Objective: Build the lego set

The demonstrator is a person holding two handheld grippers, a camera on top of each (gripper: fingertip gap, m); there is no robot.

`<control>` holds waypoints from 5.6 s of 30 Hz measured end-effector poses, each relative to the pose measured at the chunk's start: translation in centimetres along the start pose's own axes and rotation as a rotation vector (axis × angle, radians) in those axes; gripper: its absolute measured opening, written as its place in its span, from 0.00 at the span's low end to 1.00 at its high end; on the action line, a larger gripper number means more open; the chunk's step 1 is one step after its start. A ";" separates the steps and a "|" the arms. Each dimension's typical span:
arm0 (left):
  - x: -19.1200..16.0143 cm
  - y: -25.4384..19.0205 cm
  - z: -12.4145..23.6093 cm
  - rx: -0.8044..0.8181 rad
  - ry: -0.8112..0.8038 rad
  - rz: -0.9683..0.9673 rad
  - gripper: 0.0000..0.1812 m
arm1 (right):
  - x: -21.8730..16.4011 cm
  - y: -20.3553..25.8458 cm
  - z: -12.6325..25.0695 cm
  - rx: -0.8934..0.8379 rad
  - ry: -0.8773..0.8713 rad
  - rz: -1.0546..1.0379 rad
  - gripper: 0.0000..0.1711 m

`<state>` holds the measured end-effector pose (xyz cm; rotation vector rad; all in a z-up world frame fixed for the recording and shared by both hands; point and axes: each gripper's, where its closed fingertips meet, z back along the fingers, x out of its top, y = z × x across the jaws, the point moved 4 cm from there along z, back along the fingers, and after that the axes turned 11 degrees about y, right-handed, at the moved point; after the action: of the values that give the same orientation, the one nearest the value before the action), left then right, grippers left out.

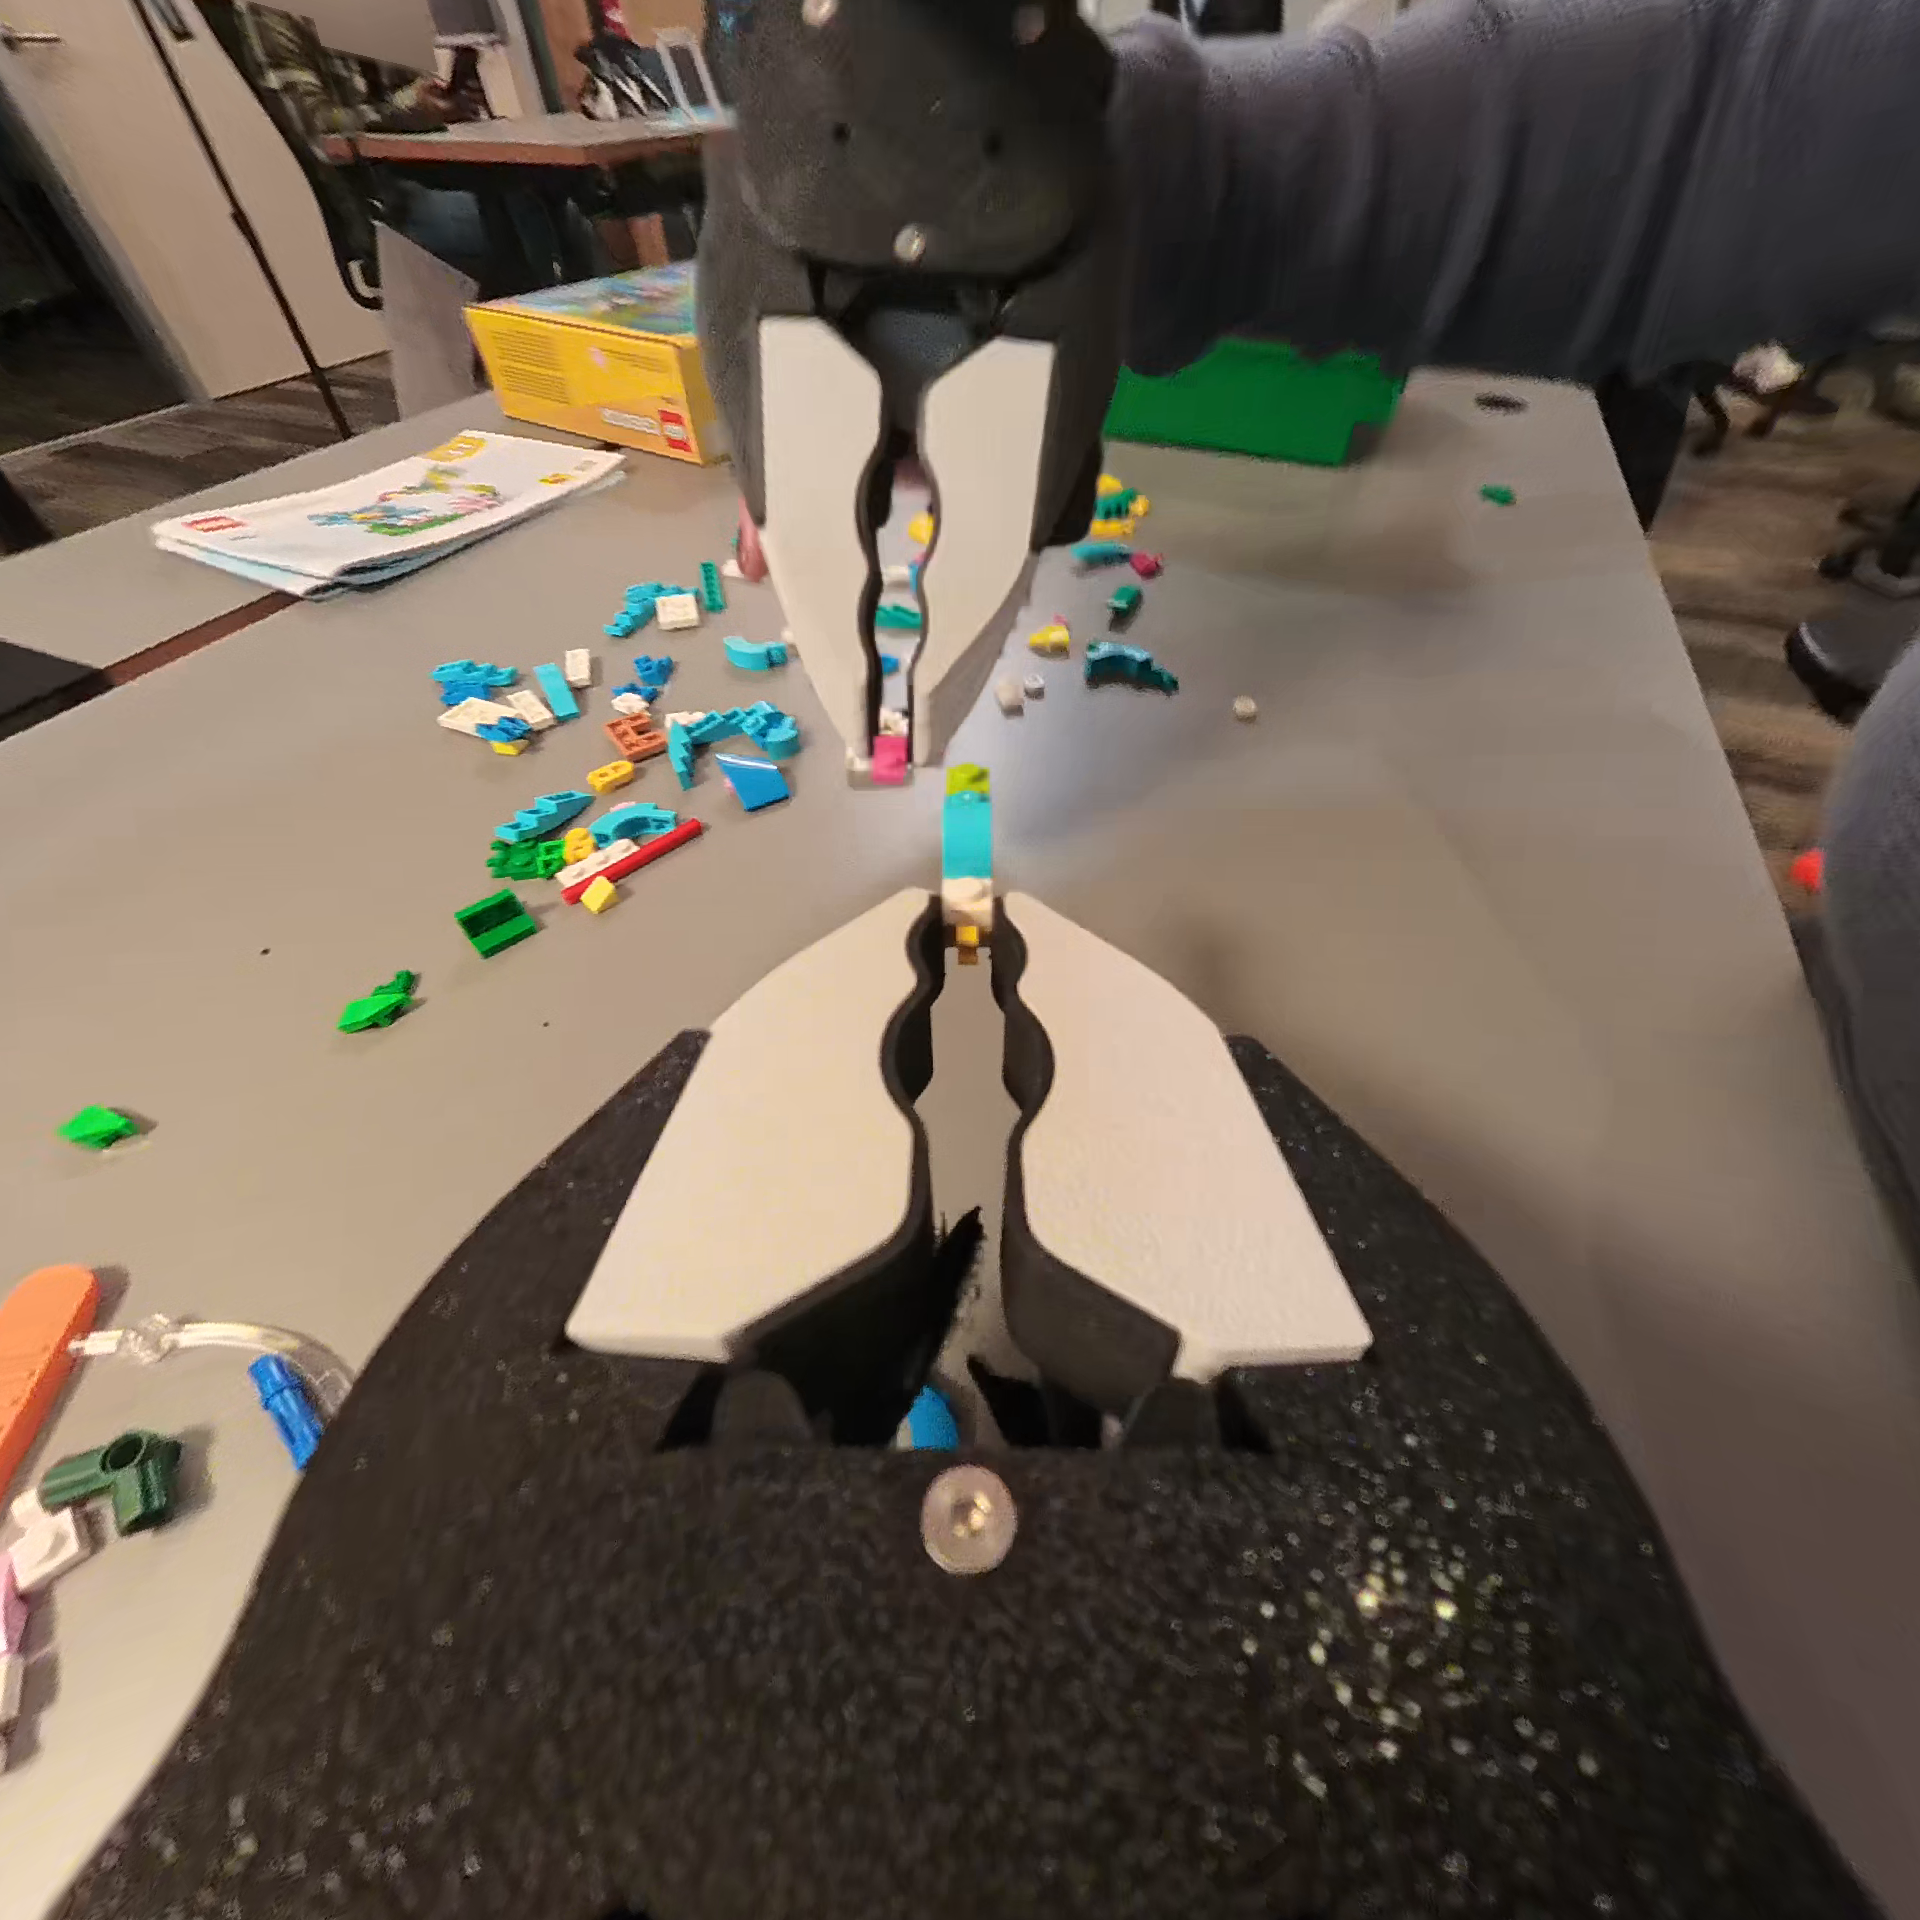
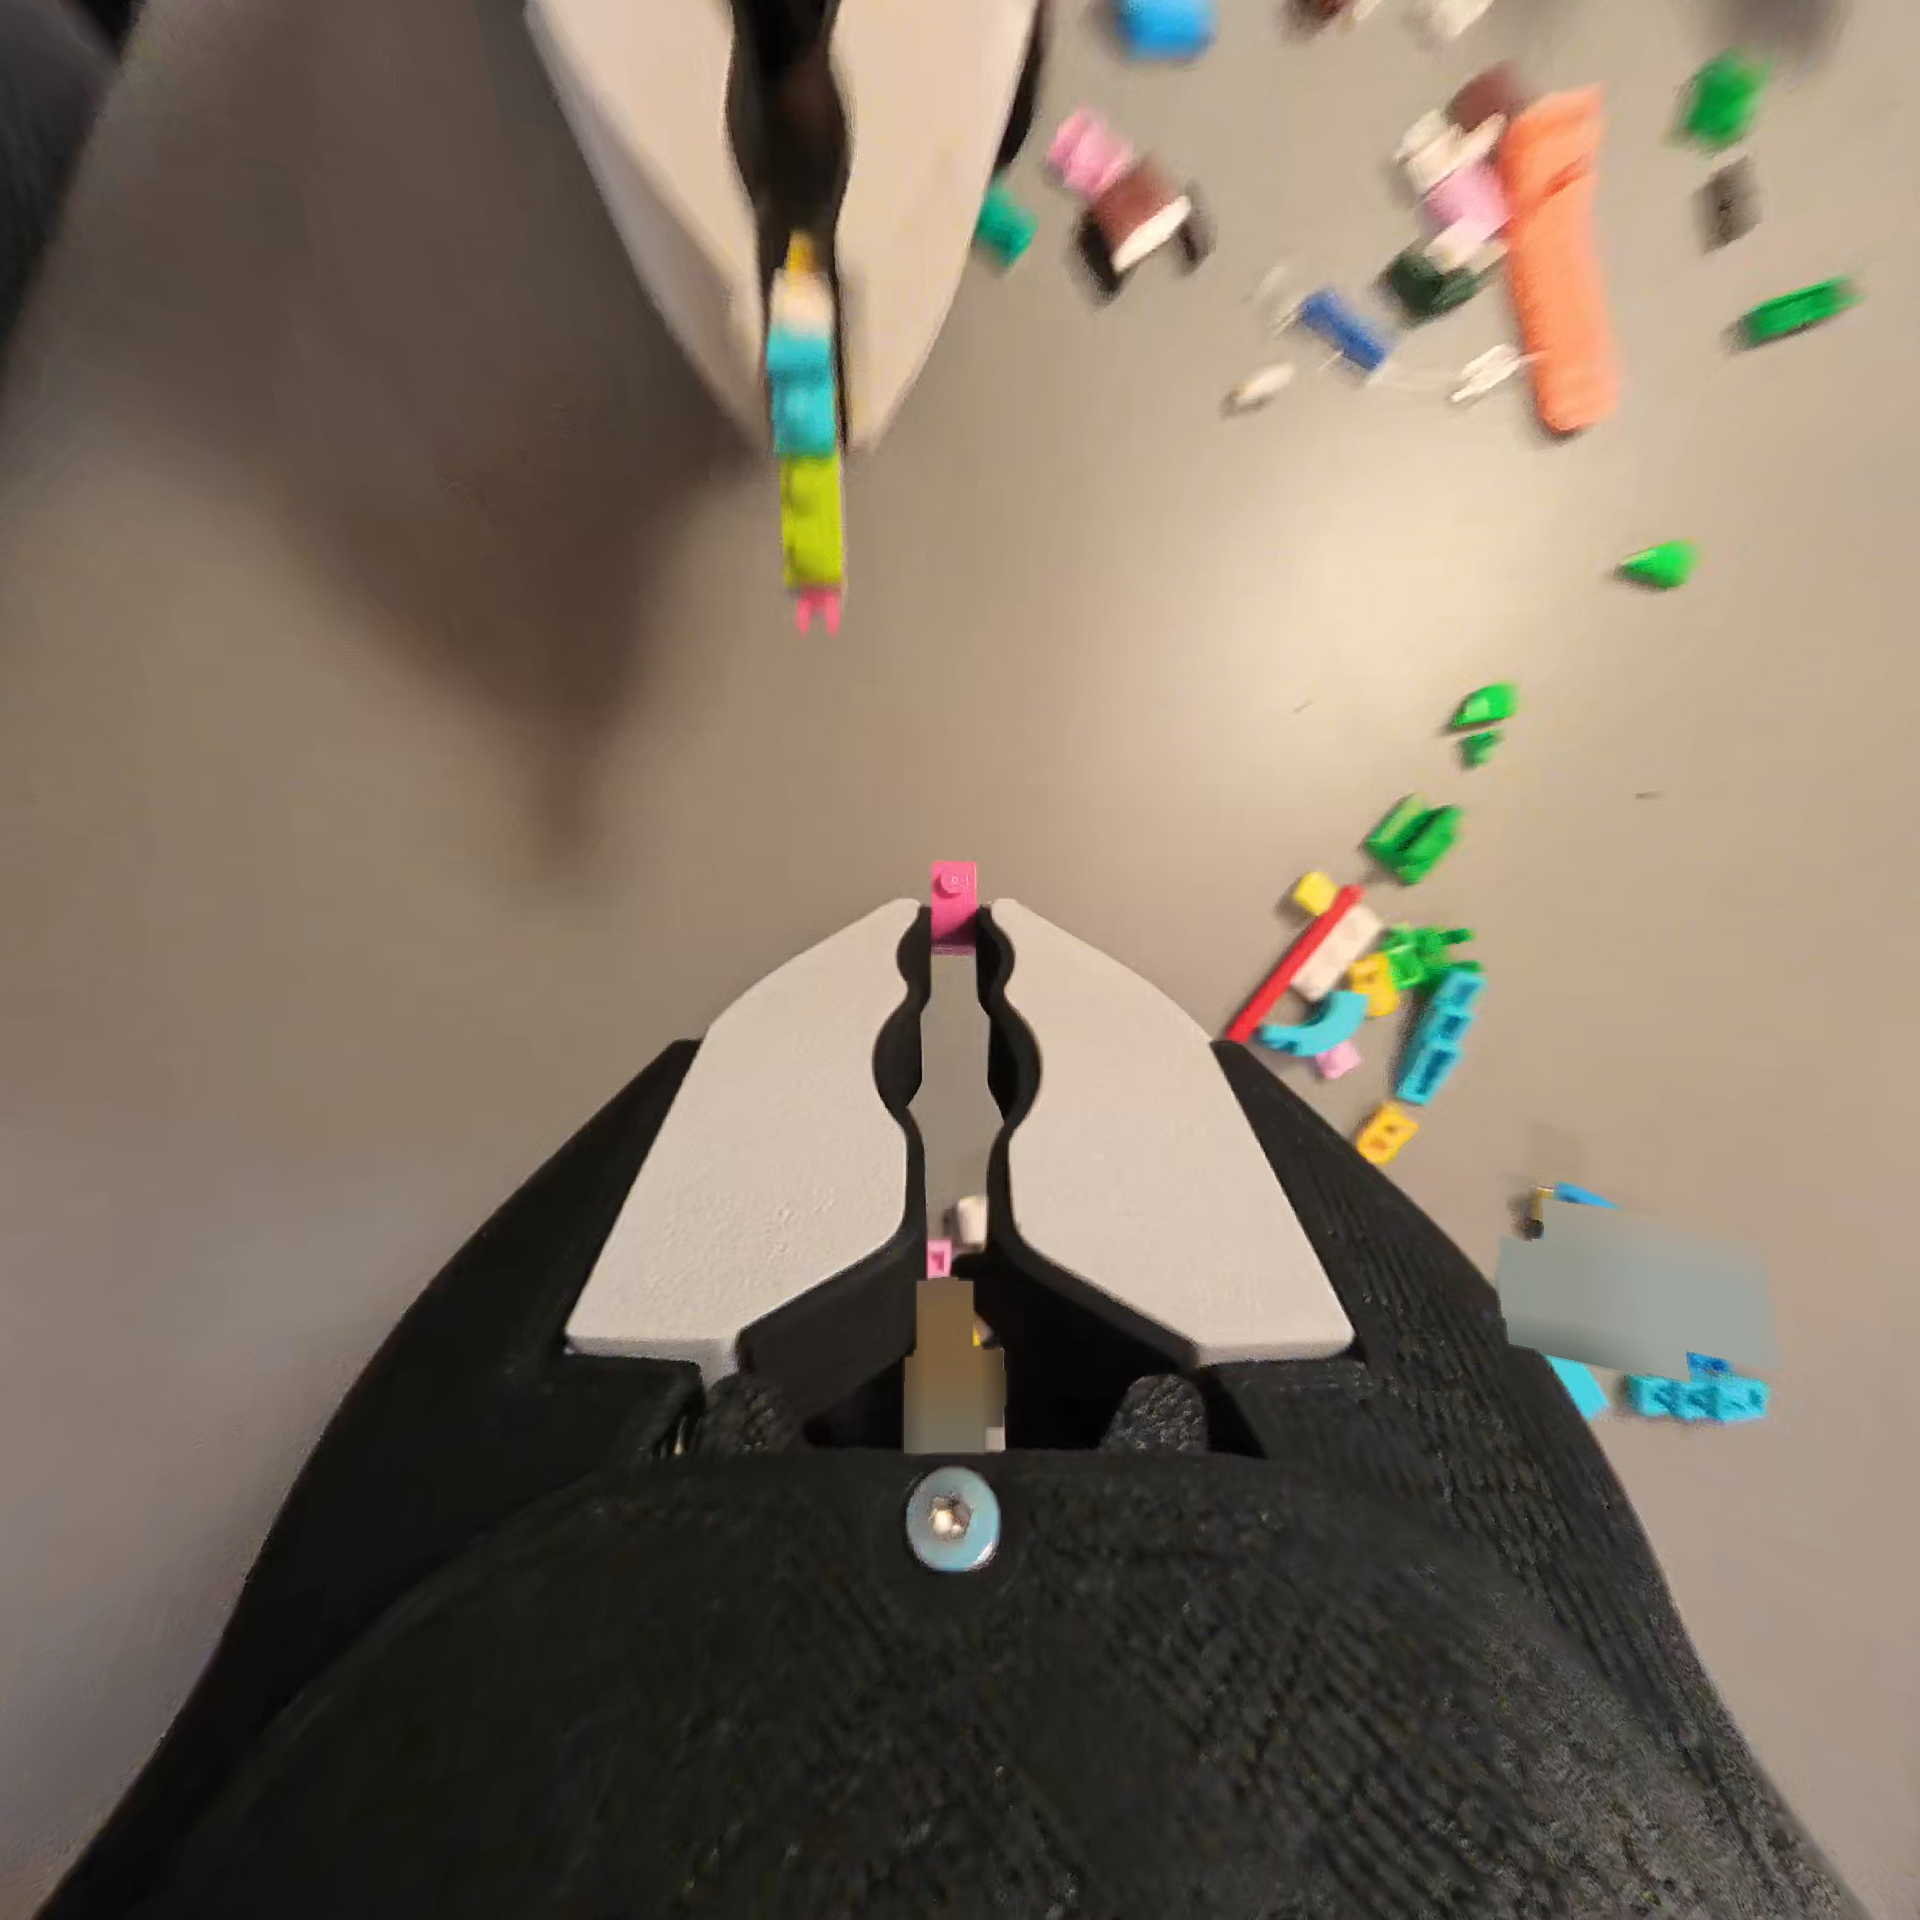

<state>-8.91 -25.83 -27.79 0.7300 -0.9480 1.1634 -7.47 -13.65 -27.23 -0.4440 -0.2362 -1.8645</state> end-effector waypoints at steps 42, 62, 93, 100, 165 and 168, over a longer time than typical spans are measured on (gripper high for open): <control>1.9 2.1 3.1 0.137 -0.212 0.076 0.04 | 9.2 -1.0 4.3 -0.102 0.083 0.110 0.04; 1.9 2.1 3.0 0.139 -0.211 0.073 0.04 | 8.8 -1.1 4.1 -0.107 0.089 0.096 0.04; 1.9 1.9 2.9 0.146 -0.194 0.052 0.04 | 9.6 -1.1 3.6 -0.095 0.089 0.120 0.04; 1.8 1.7 2.7 0.142 -0.176 0.038 0.04 | 9.6 -0.7 3.3 -0.067 0.095 0.130 0.04; 2.2 2.3 3.6 0.009 -0.278 0.213 0.04 | 10.0 1.0 0.3 -1.229 0.205 0.620 0.31; 2.2 2.3 3.5 0.005 -0.272 0.216 0.04 | 10.2 0.9 0.5 -1.256 0.208 0.655 0.19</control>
<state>-11.67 -27.43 -24.29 0.8190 -1.2766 1.2750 -9.40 -22.57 -22.58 -0.9973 1.1561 -1.1839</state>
